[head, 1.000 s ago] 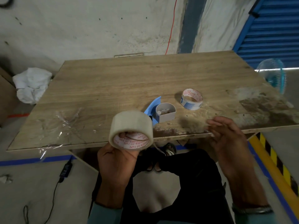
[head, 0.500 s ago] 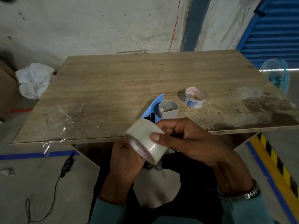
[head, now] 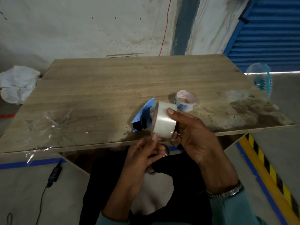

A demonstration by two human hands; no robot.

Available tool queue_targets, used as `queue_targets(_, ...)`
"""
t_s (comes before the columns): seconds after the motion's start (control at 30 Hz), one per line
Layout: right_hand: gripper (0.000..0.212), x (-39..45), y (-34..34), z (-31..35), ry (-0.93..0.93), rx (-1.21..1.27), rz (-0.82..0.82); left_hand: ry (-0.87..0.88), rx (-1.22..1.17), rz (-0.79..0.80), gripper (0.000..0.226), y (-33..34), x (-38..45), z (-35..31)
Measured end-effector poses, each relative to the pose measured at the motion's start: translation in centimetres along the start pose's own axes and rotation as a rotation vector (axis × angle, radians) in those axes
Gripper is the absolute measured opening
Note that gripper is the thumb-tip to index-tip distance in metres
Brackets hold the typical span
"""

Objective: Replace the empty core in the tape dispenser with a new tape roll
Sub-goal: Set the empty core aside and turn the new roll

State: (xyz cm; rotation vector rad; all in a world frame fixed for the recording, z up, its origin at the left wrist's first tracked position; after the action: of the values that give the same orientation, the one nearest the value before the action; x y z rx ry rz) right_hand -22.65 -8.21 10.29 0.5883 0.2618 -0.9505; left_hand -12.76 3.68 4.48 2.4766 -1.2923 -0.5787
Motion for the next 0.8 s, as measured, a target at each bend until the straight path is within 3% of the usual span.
queue_targets(0.07,0.047,0.2,-0.5,0.2,-0.008,0.004,-0.043,0.069,0.081,0.003,0.024,-0.2,-0.1,0.0)
queue_targets(0.17,0.039,0.3,-1.1,0.6,0.032,0.067,-0.094,0.120,0.105,0.008,0.019,-1.0,0.0,-0.1)
queue_targets(0.33,0.023,0.3,-5.3,3.2,-0.024,0.247,-0.222,0.139,0.123,-0.289,0.021,-6.2,1.1,-0.9)
queue_targets(0.47,0.010,-0.1,-6.7,3.3,-0.018,0.315,-0.204,0.152,0.193,-0.362,0.016,-7.5,1.5,-1.3)
queue_targets(0.63,0.015,-0.1,-7.7,2.5,0.022,0.385,-0.248,0.253,0.242,-0.532,0.001,-9.8,1.4,-2.2)
queue_targets(0.73,0.012,0.0,-8.0,1.9,0.053,0.454,-0.225,0.304,0.256,-0.573,0.011,-10.6,1.3,-2.6)
queue_targets(0.8,0.024,0.1,-8.2,1.7,0.064,0.499,-0.188,0.341,0.243,-0.590,0.012,-10.5,1.5,-3.1)
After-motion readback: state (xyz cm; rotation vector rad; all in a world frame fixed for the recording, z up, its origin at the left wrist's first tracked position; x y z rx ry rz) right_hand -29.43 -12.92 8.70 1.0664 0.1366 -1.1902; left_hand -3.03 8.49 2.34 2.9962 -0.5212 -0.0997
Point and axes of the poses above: each hand's wrist, its own x-axis towards the middle knuckle, its own y-axis out of the palm, z = x × y, the point moved 4 cm from there along x, towards the middle knuckle, and after that the axes turned 7 degrees about y, right-handed, at the moved point
